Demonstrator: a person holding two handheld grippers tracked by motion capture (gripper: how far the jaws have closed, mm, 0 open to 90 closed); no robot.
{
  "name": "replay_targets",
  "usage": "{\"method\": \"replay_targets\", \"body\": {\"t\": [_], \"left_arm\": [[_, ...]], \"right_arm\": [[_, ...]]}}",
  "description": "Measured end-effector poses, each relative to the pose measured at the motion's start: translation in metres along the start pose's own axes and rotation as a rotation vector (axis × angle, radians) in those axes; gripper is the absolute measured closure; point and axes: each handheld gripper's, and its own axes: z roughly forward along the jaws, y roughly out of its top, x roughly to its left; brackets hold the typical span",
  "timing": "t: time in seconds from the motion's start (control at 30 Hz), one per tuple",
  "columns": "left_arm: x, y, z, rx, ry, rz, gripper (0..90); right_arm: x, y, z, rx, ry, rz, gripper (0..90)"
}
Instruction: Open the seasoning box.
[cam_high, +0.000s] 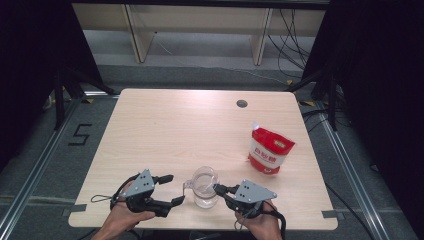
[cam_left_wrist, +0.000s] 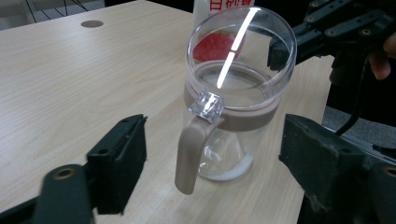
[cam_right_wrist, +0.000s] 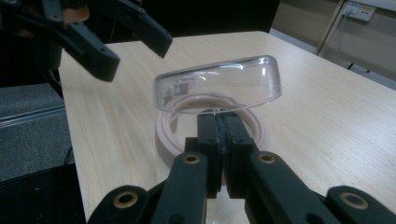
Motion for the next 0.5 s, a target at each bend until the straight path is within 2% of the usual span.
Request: {"method": "replay_targets", "body": {"t": [0.03,0.1,0.2,0.23,0.27,0.3,0.43,0.47,0.5], "left_arm": [[0.0,-0.002,-0.001,-0.005,0.009,0.002,15.8],[-0.002,-0.007,-0.003,-0.005,0.027,-0.027,14.7],[-0.001,-0.013,-0.006,0.008,0.046,0.004,14.6],[-0.002,-0.015,-0.007,-0.005,0.062,-0.016,14.6],[-0.001,-0.017,-0.007,-0.021,0.091,-0.018,14.6],[0.0,-0.021,-0.01,-0.007,0.109,-0.024,14.6],[0.002,-0.025,-0.011,-0.001,0.112,-0.018,14.6],[0.001,-0.027,-0.011,0.02,0.119,-0.009,14.6],[0.001,-0.029,-0.01,0.018,0.11,-0.007,14.7]], "right_arm": [[0.0,0.001,-0.001,0.006,0.004,0.001,88.3],[-0.001,0.002,0.0,-0.003,-0.003,-0.018,88.2],[0.001,0.004,-0.001,0.0,0.009,-0.002,88.1],[0.001,0.007,-0.001,0.002,0.006,-0.01,88.1],[0.001,0.007,-0.001,0.002,0.006,-0.01,88.1],[0.001,0.009,-0.002,-0.002,0.001,-0.014,88.0],[0.002,0.011,-0.002,-0.003,0.003,-0.021,87.9],[0.003,0.012,-0.001,-0.006,0.001,-0.022,87.9],[0.003,0.013,-0.001,-0.011,-0.003,-0.027,87.9]]}}
